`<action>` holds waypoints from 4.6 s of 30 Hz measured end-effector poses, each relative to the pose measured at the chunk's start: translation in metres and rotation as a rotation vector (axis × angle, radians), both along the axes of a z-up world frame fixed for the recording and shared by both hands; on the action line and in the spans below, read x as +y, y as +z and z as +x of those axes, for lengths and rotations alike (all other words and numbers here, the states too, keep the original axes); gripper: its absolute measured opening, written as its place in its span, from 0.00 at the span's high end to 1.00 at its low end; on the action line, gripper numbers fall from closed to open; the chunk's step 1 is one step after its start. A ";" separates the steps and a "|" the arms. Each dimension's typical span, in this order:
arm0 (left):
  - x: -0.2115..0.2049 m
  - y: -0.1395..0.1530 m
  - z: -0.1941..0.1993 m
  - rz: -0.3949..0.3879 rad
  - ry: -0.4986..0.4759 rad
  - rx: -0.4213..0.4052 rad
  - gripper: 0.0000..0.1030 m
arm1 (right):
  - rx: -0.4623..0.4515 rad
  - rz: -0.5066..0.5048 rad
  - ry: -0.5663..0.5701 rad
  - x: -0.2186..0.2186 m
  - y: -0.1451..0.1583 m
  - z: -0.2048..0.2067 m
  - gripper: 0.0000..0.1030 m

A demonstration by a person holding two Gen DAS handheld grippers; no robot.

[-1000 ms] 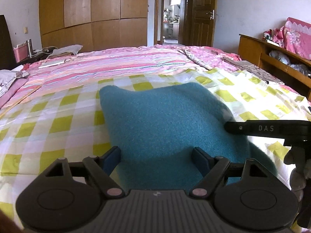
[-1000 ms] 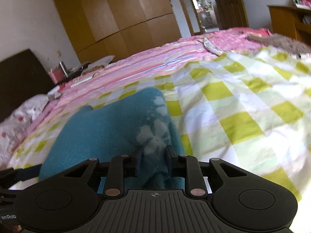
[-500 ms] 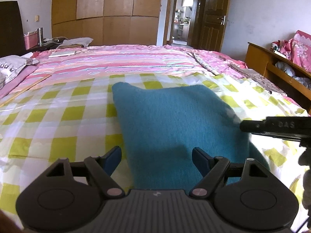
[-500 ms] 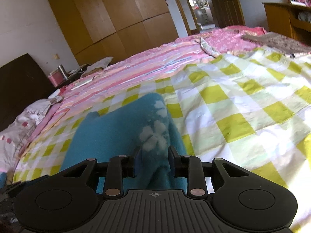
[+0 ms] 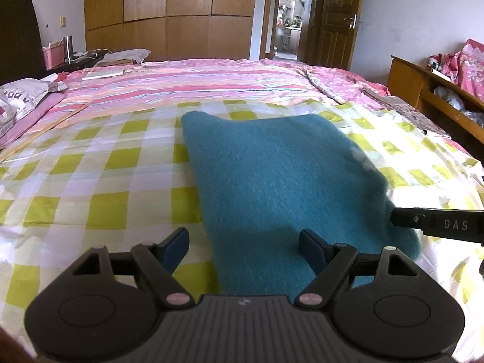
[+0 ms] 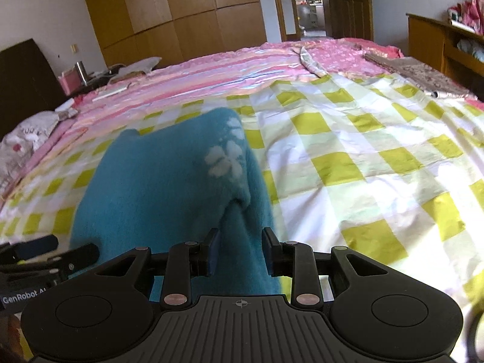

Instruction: Fold small clothes

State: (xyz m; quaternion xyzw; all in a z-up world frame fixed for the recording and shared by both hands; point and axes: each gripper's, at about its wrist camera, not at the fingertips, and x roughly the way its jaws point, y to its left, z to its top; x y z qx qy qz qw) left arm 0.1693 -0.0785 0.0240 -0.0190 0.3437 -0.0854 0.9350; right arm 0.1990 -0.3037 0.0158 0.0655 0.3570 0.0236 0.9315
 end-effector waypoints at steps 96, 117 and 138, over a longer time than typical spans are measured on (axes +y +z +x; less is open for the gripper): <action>0.001 -0.021 -0.083 0.110 -0.051 0.035 0.17 | 0.002 -0.226 0.111 0.050 -0.032 -0.101 0.60; 0.003 -0.029 -0.084 0.091 -0.054 0.077 0.15 | 0.032 -0.207 0.117 0.047 -0.042 -0.105 0.56; -0.003 -0.033 -0.097 0.124 -0.057 0.104 0.07 | 0.052 -0.168 0.120 0.053 -0.042 -0.126 0.54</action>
